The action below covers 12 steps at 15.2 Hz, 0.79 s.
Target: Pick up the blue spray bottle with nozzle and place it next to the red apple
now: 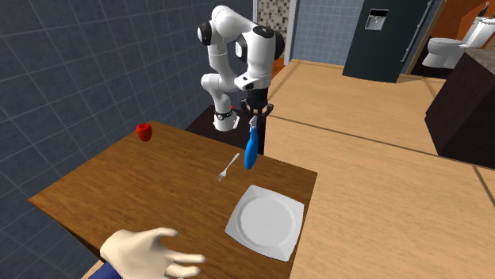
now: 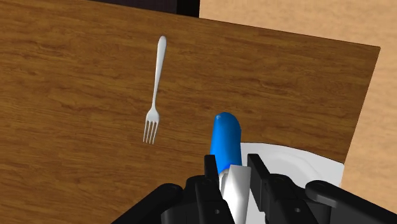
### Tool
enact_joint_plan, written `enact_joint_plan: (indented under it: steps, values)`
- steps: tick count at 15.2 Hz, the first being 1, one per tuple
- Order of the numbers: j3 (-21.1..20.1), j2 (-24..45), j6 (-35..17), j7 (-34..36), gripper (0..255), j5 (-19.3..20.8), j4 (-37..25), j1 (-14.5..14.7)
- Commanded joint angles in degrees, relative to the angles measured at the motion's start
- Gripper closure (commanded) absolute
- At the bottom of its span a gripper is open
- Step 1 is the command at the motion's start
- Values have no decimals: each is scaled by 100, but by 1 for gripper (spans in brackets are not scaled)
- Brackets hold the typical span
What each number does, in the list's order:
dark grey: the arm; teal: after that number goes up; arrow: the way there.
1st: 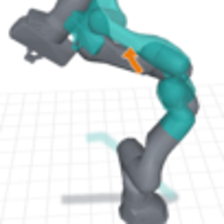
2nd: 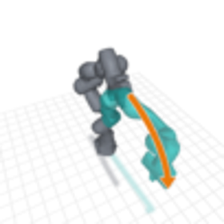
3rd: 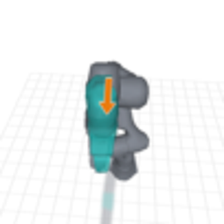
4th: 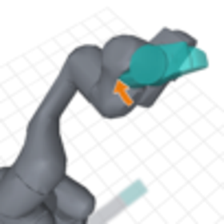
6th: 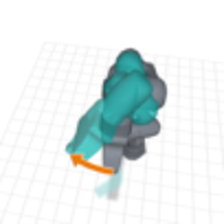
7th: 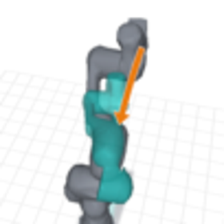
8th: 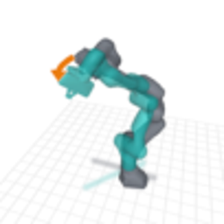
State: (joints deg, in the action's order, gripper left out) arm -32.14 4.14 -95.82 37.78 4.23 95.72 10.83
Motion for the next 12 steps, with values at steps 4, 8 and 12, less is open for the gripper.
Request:
enact_joint_plan:
  steps: [4,8,12]
  values:
    - [-9,44,388,-2,255,21,-423,16]
    - [-23,115,718,11,255,57,-812,43]
    - [-42,217,1061,35,255,112,-1240,82]
